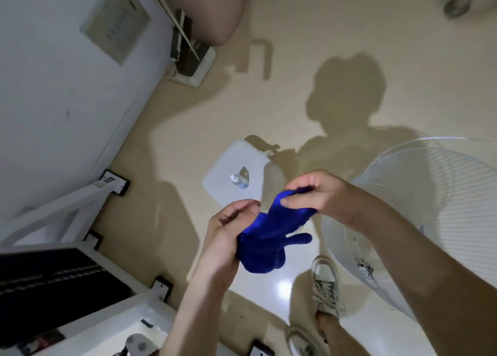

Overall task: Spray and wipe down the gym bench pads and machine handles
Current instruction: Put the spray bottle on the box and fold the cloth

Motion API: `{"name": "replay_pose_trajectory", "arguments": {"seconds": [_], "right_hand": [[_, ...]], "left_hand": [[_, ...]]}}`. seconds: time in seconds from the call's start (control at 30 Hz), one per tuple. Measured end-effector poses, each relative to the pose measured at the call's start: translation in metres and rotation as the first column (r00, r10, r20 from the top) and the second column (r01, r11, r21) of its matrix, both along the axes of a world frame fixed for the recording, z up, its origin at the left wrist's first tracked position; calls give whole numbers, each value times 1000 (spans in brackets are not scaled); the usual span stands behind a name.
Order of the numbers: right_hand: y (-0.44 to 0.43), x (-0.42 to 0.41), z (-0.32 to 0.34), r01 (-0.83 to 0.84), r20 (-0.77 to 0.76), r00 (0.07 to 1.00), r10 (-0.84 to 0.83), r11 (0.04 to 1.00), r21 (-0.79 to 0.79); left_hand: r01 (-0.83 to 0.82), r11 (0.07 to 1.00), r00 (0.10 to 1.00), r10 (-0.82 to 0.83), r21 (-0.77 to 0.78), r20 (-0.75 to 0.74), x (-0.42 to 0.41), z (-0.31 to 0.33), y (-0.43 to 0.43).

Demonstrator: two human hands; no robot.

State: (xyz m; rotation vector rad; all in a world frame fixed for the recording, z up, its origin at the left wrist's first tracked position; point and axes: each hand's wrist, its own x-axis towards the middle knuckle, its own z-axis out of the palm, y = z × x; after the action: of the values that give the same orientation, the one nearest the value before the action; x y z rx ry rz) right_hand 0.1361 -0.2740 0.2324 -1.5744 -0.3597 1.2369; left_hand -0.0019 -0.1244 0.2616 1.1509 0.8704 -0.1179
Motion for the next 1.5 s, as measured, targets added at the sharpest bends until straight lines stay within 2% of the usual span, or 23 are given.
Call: {"name": "replay_pose_trajectory", "arguments": {"seconds": [0.1,0.17,0.23,0.33,0.4,0.47,0.57,0.7,0.8,0.87,0.93,1.03,1.13,1.2,1.27,1.3,1.4,1.5], "right_hand": [[-10,-16,49,5,106,994,-10,999,42],[-16,-29,78,-41,197,980,29,997,59],[-23,-42,107,-51,308,951,31,997,57],[-44,-56,155,-17,384,923,-7,998,59],[-66,-73,194,-48,430,902,28,998,37],[-86,-76,224,-115,527,839,138,990,-76],[-118,-80,259,-145,644,676,360,921,-362],[-145,-75,273,-39,647,685,335,904,-426],[-174,-71,277,37,649,713,264,911,-411],[-191,-67,271,27,571,793,213,923,-383],[-209,-60,258,29,535,822,195,923,-383],[-234,-43,231,-14,581,755,303,894,-448],[-263,-20,202,-40,634,637,439,840,-541],[-285,-2,179,-2,684,568,458,832,-555],[-304,18,151,55,723,538,434,837,-544],[-311,28,136,86,733,527,429,832,-549],[-319,53,91,147,770,523,364,852,-503],[-314,71,51,179,771,562,299,867,-466]], "left_hand": [[282,941,958,-287,185,2,-10,42,-18],[319,918,939,-339,235,50,-16,66,-33],[244,927,951,-286,284,116,-23,87,-43],[72,930,964,-157,362,213,-34,114,-60],[3,939,948,-112,345,297,-51,147,-79],[-31,949,931,-87,312,356,-57,174,-95],[-32,927,929,-111,374,353,-62,209,-120],[-53,916,933,-97,398,348,-60,226,-143],[8,891,950,-148,453,275,-60,226,-168],[41,833,970,-167,552,179,-56,215,-182],[76,755,982,-171,651,84,-51,203,-198],[140,669,980,-197,730,-8,-40,182,-224],[195,701,973,-224,686,-47,-25,156,-243],[276,708,957,-265,650,-117,-14,136,-252],[350,669,935,-287,655,-207,0,115,-259],[393,620,919,-295,679,-263,9,102,-260],[526,393,850,-286,755,-443,40,61,-266],[588,262,805,-286,765,-520,65,21,-268]]}}
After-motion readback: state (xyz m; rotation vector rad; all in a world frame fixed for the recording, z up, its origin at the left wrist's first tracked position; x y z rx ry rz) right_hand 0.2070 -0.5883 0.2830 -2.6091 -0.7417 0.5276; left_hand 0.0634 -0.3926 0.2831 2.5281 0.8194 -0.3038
